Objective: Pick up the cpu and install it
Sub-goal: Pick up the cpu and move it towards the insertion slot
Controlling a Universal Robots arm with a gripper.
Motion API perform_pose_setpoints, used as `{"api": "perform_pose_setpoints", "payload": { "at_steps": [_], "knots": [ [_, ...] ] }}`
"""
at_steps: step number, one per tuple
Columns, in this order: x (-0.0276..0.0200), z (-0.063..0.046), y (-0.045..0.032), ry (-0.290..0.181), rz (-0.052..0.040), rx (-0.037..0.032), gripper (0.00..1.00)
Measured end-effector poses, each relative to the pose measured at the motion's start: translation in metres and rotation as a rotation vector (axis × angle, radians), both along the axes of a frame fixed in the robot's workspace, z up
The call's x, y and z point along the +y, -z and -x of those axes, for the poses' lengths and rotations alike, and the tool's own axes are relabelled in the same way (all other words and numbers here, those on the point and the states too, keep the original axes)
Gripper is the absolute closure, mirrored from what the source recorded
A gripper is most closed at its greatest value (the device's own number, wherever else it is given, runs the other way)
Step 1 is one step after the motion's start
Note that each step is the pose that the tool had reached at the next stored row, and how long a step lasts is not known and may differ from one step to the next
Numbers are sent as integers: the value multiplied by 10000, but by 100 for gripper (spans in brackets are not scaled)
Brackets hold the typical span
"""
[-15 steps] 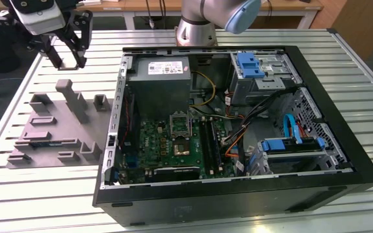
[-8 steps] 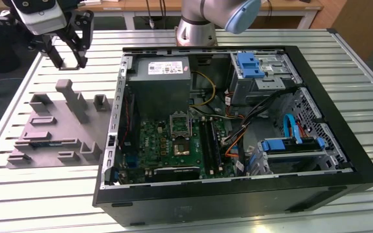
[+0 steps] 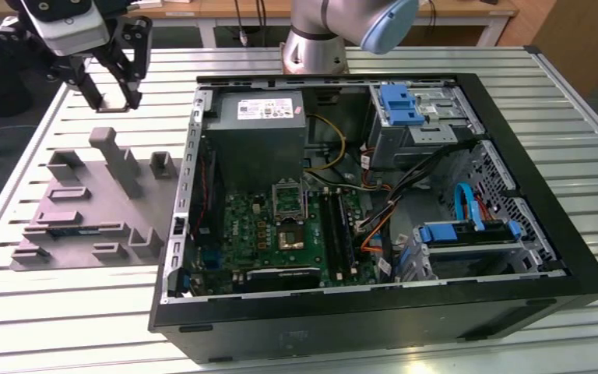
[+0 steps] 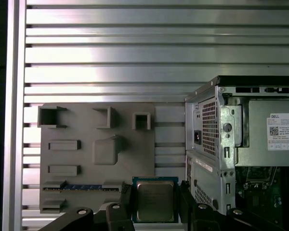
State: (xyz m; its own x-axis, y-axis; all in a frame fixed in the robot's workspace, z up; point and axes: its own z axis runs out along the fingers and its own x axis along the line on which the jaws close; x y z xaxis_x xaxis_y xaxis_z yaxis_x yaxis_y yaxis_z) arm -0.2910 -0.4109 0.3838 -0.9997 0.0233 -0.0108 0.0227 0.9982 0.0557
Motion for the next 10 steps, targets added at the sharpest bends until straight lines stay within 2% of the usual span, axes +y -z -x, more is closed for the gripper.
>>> {"api": "perform_pose_setpoints", "payload": {
  "at_steps": [10],
  "knots": [
    [0,-22,0,0,0,0,53]
  ]
}}
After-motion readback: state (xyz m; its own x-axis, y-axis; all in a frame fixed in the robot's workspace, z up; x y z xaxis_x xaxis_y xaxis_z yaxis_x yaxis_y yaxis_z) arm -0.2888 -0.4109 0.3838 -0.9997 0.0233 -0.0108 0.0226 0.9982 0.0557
